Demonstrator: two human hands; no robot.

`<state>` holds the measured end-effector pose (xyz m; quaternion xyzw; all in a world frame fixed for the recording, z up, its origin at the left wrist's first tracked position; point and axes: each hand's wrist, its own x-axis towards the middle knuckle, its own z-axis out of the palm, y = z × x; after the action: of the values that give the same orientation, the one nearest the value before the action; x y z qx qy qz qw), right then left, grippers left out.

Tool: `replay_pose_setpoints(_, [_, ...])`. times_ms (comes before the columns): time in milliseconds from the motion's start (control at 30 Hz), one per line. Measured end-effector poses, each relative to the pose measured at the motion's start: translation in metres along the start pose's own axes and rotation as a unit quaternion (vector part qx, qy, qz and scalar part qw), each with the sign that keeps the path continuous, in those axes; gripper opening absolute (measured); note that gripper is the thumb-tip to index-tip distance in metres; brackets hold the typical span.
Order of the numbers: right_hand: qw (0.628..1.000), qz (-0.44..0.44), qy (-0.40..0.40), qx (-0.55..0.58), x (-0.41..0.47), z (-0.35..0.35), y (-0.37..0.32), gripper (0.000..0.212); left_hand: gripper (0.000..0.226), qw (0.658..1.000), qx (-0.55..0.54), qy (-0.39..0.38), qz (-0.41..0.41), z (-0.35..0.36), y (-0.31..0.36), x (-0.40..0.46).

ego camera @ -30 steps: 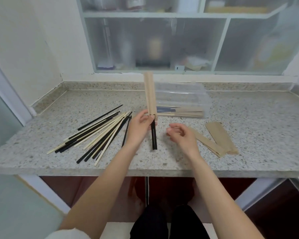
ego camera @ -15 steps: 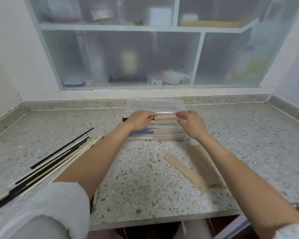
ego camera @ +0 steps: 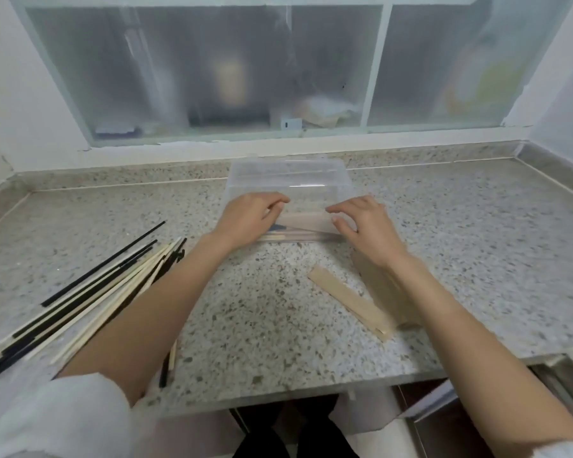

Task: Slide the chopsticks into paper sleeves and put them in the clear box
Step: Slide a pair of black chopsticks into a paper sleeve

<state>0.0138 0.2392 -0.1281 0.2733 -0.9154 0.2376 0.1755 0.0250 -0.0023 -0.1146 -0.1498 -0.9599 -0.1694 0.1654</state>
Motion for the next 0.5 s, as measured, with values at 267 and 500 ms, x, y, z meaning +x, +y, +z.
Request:
replay_pose_setpoints(267, [0.977, 0.098, -0.144, -0.120, -0.100, 0.018, -0.035, 0.037, 0.022, 0.987, -0.035, 0.021, -0.154, -0.018, -0.011, -0.141])
replay_pose_setpoints(500, [0.982, 0.135, -0.075, -0.109, -0.110, 0.027, -0.052, 0.023, 0.051, 0.954, 0.020, -0.038, -0.297, -0.023, -0.028, -0.222])
